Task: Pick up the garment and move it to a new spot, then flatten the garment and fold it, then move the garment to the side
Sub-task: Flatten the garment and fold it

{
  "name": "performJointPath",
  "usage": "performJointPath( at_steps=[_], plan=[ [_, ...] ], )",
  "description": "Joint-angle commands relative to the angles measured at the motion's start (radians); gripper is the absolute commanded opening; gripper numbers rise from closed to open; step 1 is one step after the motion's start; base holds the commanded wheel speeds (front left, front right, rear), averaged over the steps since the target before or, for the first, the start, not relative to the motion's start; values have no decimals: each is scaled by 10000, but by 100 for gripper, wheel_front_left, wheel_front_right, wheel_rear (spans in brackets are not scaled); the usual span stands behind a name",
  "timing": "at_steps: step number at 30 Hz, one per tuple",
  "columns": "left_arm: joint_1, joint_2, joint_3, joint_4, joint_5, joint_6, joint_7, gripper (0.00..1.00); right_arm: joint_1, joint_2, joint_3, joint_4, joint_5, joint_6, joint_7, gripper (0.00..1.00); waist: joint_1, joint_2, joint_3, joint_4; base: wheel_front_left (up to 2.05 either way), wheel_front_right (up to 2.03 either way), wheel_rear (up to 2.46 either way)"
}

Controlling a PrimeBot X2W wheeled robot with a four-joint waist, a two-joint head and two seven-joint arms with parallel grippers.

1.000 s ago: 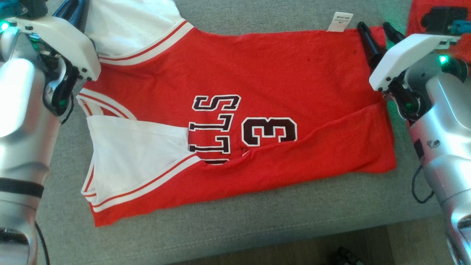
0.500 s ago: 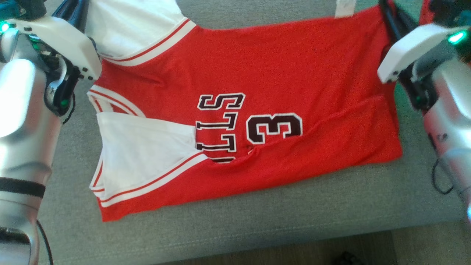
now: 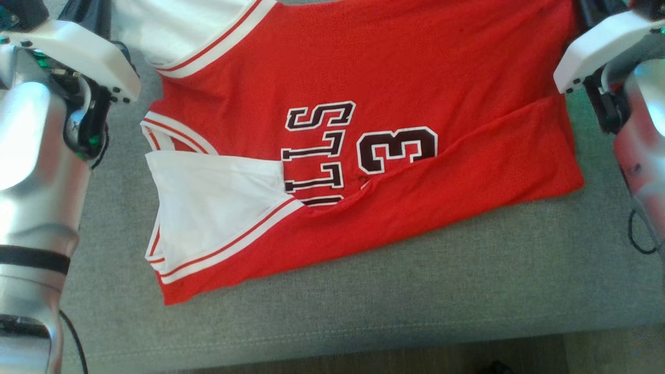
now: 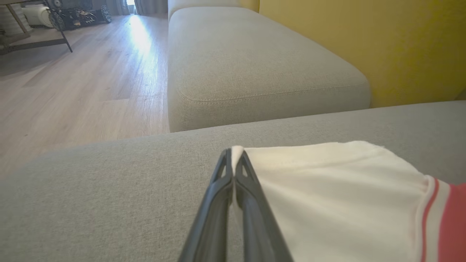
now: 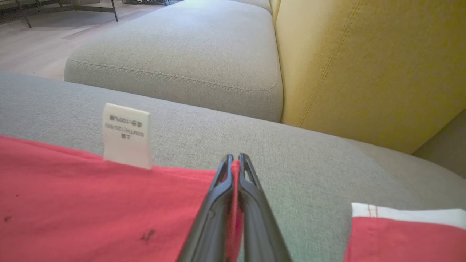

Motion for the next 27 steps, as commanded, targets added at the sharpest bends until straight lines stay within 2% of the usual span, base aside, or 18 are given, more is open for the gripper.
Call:
performJointPath(
  at_steps=[1, 8, 12, 19, 23, 27],
  plan=[
    [-560, 402, 436, -152, -57, 82, -139, 0, -147, 44, -60, -100, -69, 35, -156, 0, -1, 0, -9, 8, 0, 0, 0],
    [-539, 370, 376, 215, -112, -107, -459, 0, -50, 180, 12, 169, -44, 35, -311, 0, -1, 0, -134, 90, 0, 0, 0],
    [-321, 474, 178, 252, -156, -386, -474, 0, 271, 71, 100, -33, 155, 35, -349, 0, -1, 0, -336, 153, 0, 0, 0],
    [327, 1061, -614, 48, 224, -650, -391, 0, 1107, -315, 339, -778, 583, 35, -361, 0, -1, 0, -829, 257, 0, 0, 0],
    [787, 1372, -1032, -405, 228, -728, -255, 0, 1602, -564, 584, -1106, 878, 35, -362, 0, -1, 0, -1170, 344, 0, 0, 0],
    [1314, 1790, -1720, -1010, 696, -750, -110, 0, 2057, -925, 972, -1376, 1252, 35, -362, 0, -1, 0, -1522, 501, 0, 0, 0]
  ],
)
